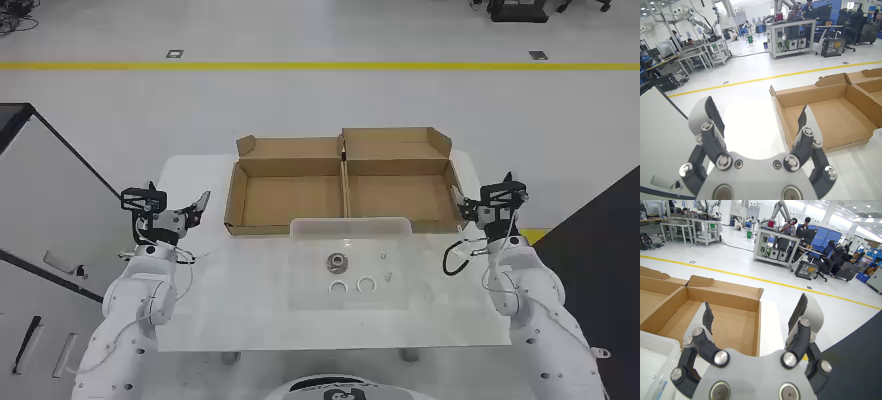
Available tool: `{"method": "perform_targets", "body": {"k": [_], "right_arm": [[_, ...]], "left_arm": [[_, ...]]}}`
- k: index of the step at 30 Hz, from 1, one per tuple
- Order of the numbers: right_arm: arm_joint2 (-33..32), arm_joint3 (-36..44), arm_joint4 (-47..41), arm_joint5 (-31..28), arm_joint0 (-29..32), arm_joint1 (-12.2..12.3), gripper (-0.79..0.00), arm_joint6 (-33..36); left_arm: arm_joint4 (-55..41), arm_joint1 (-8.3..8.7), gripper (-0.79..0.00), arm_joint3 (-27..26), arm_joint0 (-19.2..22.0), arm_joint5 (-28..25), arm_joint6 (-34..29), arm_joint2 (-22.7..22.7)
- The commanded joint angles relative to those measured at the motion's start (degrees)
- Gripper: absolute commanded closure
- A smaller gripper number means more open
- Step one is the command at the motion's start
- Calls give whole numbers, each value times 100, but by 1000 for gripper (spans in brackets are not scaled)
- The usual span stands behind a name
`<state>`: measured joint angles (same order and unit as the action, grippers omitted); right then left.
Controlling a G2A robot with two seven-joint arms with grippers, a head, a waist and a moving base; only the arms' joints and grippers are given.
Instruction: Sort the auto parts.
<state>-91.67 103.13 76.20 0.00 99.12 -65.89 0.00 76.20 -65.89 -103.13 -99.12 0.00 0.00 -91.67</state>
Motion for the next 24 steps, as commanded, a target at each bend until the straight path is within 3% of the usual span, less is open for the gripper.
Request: {"method": "perform_targets", "body": {"k": [1,5,9,17,24], "right_arm": [[0,0,0,0,0,0,-785,0],[1,19,14,-24,-10,1,-785,-11],[-87,213,168,-440,-87,32,-785,110],[-356,986,409,-2166,-343,167,-785,1129],[-367,1415,446,-3851,-968,300,-785,2023]], "left_arm": [[0,0,-785,0,0,0,0,0],[0,0,-785,0,0,0,0,0],[0,0,-785,0,0,0,0,0],[0,0,-785,0,0,0,0,0],[0,0,-785,0,0,0,0,0]]}}
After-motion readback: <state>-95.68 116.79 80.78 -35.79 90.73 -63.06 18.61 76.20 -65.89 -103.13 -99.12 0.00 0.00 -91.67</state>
